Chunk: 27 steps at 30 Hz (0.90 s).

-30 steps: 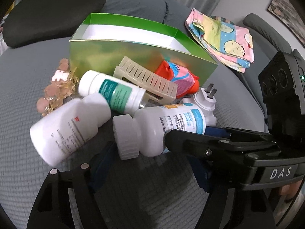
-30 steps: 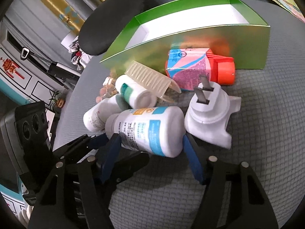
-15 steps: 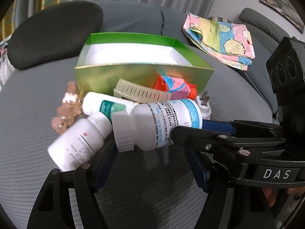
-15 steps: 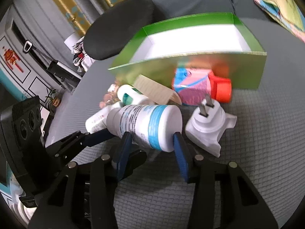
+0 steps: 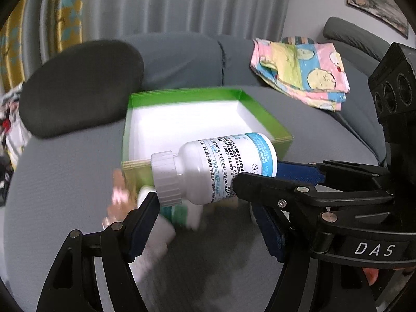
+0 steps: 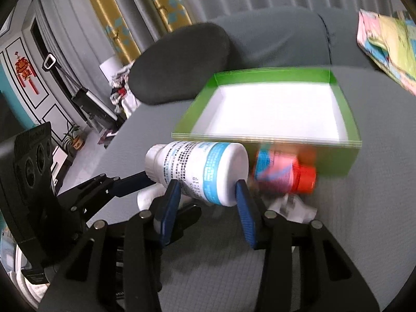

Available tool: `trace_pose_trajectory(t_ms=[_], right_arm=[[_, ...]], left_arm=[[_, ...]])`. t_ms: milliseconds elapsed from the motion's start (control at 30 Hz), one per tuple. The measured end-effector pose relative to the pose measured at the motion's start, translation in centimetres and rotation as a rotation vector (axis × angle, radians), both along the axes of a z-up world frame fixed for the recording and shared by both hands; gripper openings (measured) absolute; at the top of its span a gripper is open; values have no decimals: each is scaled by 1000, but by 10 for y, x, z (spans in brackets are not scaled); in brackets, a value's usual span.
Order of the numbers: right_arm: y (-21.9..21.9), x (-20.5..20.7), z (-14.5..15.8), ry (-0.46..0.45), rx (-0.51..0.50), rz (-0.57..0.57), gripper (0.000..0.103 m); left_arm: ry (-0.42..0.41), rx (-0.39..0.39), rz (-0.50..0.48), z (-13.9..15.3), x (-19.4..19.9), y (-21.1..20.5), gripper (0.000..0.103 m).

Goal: Organize rigid objects
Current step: 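Carry the blue-label bottle into the green box and release it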

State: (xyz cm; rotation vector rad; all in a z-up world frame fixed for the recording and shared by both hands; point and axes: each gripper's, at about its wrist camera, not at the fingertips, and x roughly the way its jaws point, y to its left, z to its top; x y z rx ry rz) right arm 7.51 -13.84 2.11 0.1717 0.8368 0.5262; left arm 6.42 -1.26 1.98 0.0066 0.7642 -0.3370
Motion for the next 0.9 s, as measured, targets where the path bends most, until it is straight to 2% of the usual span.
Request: trace_pose_trajectory(t_ms=[167,367,433,533,600,667,767,833,900], right_arm=[[-2,37,15,-50,-15,-16,43],[-13,86,9,-28,-19,-33,48],[-15,101,-1,0,-3,-48,57],[-20,117,-16,48,-8,-94,64],[-24,120,-20,53,-22,-119,71],[-30,118,-20,55,-29,-142,80],[-40,110,-19,56,-41,-154,86],[-47,104,-19,64,-55,-162,99],[-54,97,-18,65,-72,-169,100]], left_arm=[[-17,-10,1,12,38,-3,74],[31,-57,-7,2,85,-8,74],[66,-73,-13,-6,101,-12,74],[101,-54,11,-16,114,-16,76],[122,-41,37,-20,118,-15,96],[128,-33,67,-21,118,-8,102],[139,-48,85,-21,109,3,102],[139,-31,104,-21,101,8,102],[131,1,127,-20,92,11,102]])
